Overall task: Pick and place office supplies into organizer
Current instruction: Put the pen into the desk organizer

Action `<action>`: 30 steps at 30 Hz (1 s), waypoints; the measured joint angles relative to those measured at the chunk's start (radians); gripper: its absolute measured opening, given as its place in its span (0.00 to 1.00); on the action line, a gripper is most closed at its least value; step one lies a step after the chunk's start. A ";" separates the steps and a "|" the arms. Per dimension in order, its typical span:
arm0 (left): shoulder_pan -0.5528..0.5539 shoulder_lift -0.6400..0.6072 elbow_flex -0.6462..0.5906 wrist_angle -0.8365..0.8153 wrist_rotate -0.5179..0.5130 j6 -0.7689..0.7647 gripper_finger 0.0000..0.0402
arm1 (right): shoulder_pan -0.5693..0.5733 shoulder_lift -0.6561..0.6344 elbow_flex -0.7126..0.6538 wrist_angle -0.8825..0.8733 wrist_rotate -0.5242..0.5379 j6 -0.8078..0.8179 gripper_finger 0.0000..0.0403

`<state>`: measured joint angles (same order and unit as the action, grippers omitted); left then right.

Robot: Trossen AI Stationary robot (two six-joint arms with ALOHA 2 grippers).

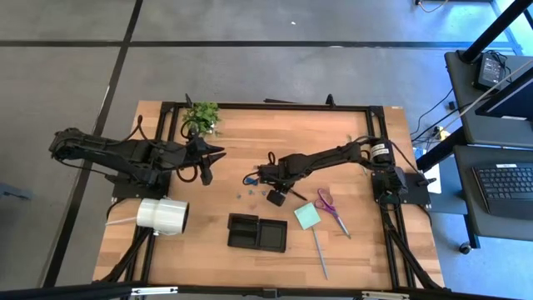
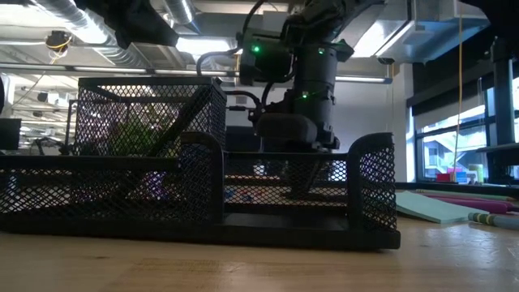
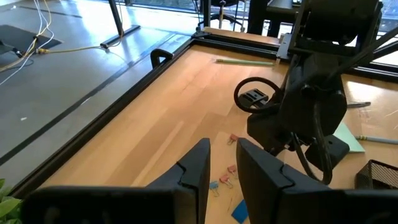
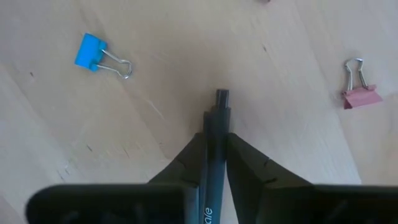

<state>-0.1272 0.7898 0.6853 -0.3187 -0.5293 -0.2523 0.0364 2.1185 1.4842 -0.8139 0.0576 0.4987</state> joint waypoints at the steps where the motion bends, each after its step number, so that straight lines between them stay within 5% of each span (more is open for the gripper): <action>1: 0.000 0.000 0.000 0.000 0.000 0.000 0.18 | 0.000 0.005 0.022 -0.026 -0.004 -0.012 0.12; 15: 0.000 -0.003 0.000 0.004 0.034 -0.023 0.18 | -0.014 0.003 0.550 -0.337 -0.025 -0.242 0.13; 22: -0.024 -0.069 0.000 0.010 -0.009 -0.023 0.18 | -0.065 -0.001 0.873 -0.391 0.116 -0.353 0.13; 30: -0.058 -0.134 0.000 0.100 -0.018 0.040 0.18 | -0.096 -0.206 0.656 0.051 0.145 -0.401 0.13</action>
<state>-0.1850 0.6554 0.6849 -0.2190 -0.5472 -0.2122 -0.0601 1.9120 2.1406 -0.7625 0.2023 0.0973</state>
